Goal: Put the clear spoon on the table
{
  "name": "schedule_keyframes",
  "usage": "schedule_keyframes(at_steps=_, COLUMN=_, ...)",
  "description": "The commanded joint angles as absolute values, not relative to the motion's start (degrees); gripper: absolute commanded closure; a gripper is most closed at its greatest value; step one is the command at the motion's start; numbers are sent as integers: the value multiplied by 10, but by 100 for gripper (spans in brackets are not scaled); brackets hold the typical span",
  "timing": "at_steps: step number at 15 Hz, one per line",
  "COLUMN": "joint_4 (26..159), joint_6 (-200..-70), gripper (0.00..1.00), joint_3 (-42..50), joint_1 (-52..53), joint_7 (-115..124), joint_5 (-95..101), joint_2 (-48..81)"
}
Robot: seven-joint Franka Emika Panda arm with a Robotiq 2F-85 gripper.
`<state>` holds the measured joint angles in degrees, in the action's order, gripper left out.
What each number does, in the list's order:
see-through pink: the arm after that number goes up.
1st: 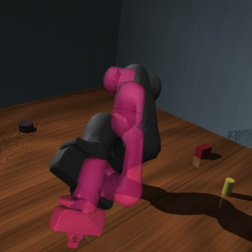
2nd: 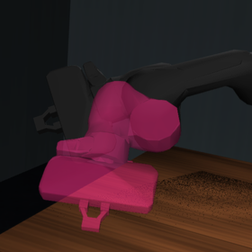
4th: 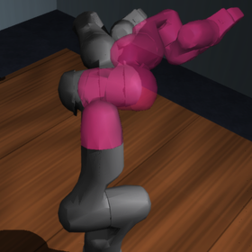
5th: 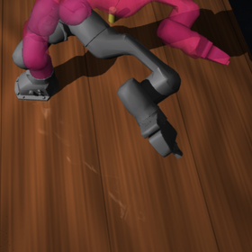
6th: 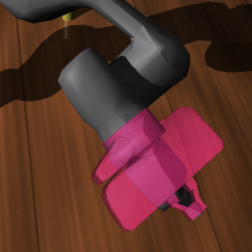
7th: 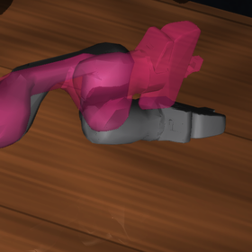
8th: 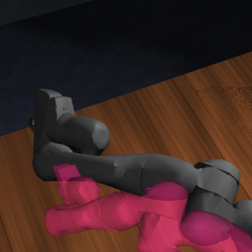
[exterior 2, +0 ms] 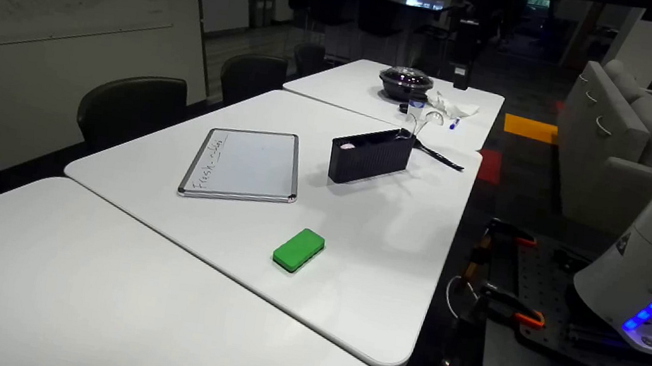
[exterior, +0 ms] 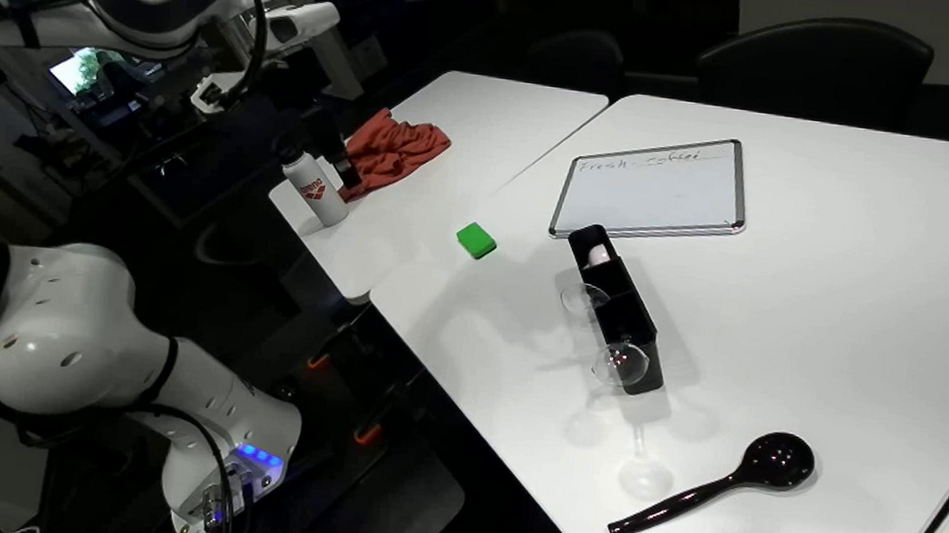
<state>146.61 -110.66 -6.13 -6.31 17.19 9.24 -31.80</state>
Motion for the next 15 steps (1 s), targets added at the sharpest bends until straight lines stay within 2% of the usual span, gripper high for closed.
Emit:
schedule_keyframes(at_steps=1, joint_4=1444, joint_6=-1142, gripper=0, joint_3=-43, joint_1=-81, joint_7=210, joint_5=103, joint_2=-283)
schedule_keyframes(at_steps=10, joint_4=1448, joint_6=-1410, gripper=0, joint_3=-29, joint_1=-197, joint_7=453, joint_5=255, joint_2=-150)
schedule_keyframes(at_steps=15, joint_4=1443, joint_6=-1461, gripper=0, joint_3=-45, joint_1=-265, joint_7=687, joint_5=457, joint_2=-68)
